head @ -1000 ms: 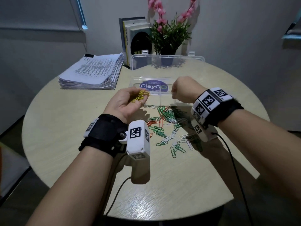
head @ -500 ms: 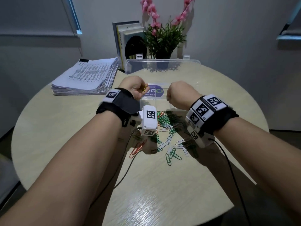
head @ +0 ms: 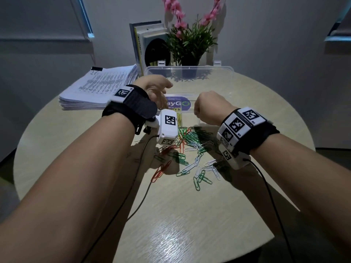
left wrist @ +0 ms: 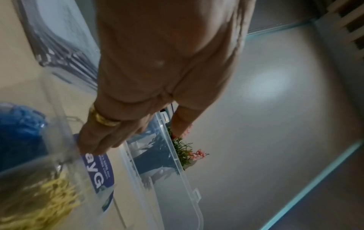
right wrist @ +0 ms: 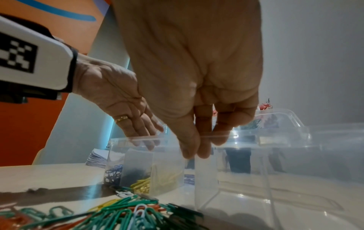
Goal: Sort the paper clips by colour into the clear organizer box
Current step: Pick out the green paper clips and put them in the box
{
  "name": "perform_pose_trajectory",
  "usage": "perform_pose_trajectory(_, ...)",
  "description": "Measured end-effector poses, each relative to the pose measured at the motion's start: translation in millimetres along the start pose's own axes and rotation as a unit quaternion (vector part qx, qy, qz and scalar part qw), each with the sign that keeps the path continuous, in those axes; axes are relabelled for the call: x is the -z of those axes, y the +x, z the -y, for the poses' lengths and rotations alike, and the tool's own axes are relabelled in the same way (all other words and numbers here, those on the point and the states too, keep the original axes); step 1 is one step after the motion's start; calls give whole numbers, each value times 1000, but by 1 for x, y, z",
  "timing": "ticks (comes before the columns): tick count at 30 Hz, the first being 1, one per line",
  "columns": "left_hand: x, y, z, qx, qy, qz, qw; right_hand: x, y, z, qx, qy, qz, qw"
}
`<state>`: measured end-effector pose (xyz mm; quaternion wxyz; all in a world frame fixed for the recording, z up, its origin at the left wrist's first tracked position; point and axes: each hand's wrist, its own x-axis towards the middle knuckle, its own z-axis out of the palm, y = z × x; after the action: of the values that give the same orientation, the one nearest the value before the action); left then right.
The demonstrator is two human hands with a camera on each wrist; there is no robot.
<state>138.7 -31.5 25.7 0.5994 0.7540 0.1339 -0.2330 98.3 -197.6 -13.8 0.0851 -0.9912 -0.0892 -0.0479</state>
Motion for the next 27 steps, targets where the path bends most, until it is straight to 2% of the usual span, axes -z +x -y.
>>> perform_pose_trajectory(7, 9, -50, 3, -114, 15, 14, 993, 0, -3, 0, -1, 13, -2, 1000)
perform_pose_trajectory(9, 14, -60, 7, -141, 66, 6, 988, 1, -4, 0, -5, 18, 0, 1000)
perform_pose_trajectory(12, 14, -62, 23, -146, 225, 0, 963, 3, -7, 1, -13, 22, 3, 1000)
perform_pose_trajectory(14, 6, -59, 34, -146, 346, 8, 927, 4, -7, 2, -15, 25, 3, 1000)
perform_pose_trajectory(15, 0, -57, 38, -149, 411, 23, 899, 4, -7, 3, -17, 26, 3, 1000)
perform_pose_trajectory(18, -21, -56, 43, -164, 603, 57, 778, 4, -7, 2, -18, 28, 4, 999)
perform_pose_trajectory(22, -39, -50, 50, -146, 763, 95, 623, 5, -8, 1, -15, 22, 6, 1000)
perform_pose_trajectory(24, -42, -49, 54, -140, 792, 106, 584, 5, -9, 0, -15, 20, 9, 1000)
perform_pose_trajectory(25, -42, -49, 56, -146, 794, 105, 580, 6, -9, -1, -14, 20, 10, 1000)
perform_pose_trajectory(27, -40, -49, 58, -178, 779, 89, 595, 6, -9, -3, -12, 18, 12, 1000)
